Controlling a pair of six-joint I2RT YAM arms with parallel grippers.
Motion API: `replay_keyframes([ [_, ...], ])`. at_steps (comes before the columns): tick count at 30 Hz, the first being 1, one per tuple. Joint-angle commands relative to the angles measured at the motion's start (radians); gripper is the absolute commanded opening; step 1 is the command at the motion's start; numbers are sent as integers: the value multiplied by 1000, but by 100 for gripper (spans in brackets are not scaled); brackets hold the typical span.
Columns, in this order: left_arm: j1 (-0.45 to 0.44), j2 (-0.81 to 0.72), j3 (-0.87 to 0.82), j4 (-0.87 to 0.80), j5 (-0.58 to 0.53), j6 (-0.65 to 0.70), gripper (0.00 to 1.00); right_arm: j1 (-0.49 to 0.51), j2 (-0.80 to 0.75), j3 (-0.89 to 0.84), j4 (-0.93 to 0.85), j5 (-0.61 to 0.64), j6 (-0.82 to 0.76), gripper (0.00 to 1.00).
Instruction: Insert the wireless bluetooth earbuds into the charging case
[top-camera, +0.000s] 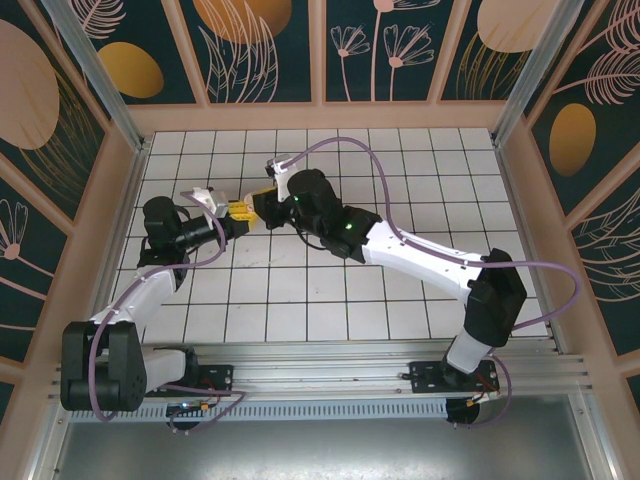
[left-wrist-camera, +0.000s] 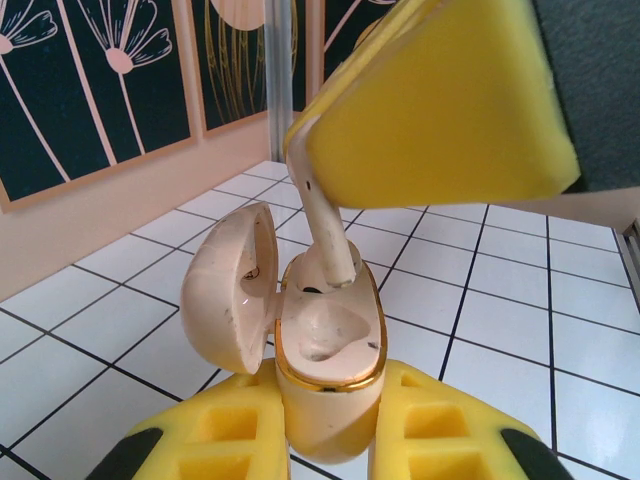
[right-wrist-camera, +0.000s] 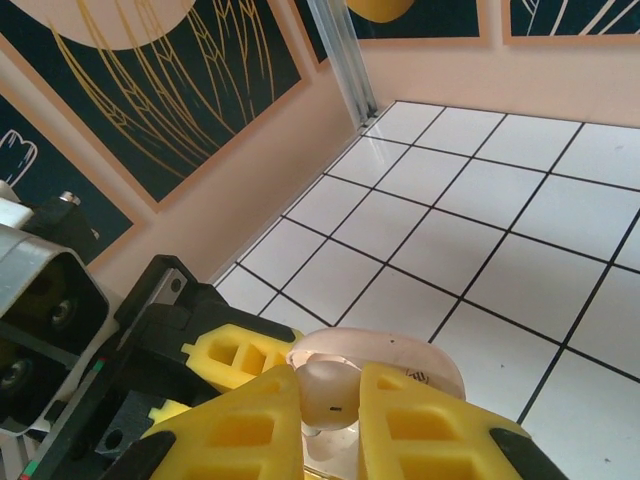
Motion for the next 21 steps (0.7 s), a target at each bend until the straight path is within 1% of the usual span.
replay_keyframes([
  [1,-6,-16,4,34,32,-14,2,-6,7,42,-1,23,-26,16],
  [12,-5,-14,16,63,30,-55,2,-5,48,36,-15,10,-26,16],
  [21,-7,-17,15,69,19,-59,2,2,57,29,-5,-33,-23,16],
])
